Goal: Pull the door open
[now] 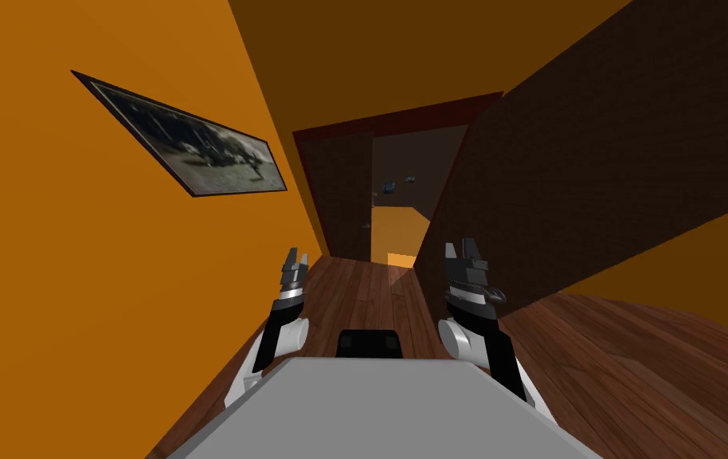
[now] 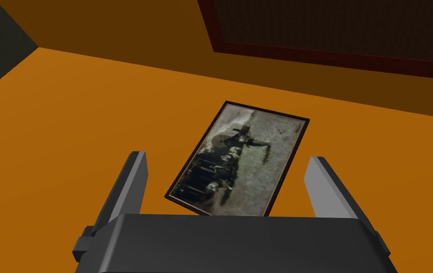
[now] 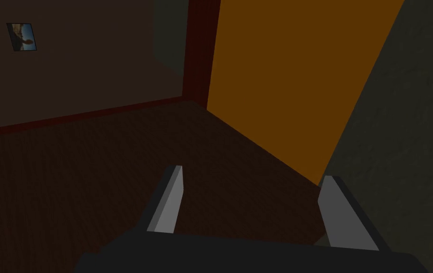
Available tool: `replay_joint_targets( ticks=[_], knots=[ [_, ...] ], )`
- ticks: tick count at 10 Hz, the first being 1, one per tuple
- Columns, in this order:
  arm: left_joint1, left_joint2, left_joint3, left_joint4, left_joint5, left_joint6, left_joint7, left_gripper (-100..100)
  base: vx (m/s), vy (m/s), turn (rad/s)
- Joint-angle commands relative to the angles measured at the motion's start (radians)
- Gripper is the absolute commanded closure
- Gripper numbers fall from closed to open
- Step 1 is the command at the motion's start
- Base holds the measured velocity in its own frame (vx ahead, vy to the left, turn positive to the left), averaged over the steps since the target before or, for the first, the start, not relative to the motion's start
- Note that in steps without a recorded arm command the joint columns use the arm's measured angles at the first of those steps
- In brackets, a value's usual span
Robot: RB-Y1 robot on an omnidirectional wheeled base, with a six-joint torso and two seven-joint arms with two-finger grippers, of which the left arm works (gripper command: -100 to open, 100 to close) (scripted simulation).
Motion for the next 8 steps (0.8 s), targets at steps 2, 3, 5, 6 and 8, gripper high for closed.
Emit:
replay_joint_targets(
  ticks=[2,3,5,6,8],
  knots=[
    [-0.013,0.014,-0.001,0.047,0.003,-0.014,0.010,-100,0.124,-0.035,-0.038],
    [-0.017,0.019,-0.001,0.063,0.004,-0.019,0.014,-100,0.090,-0.061,-0.036],
    [-0.026,0.030,-0.001,0.098,0.007,-0.030,0.022,-100,0.075,-0.035,-0.049],
    [-0.031,0.035,0.000,0.115,0.009,-0.035,0.026,-100,0.080,-0.024,-0.049],
    [-0.040,0.046,0.000,0.151,0.011,-0.046,0.035,-100,0.098,-0.019,-0.048]
  ],
)
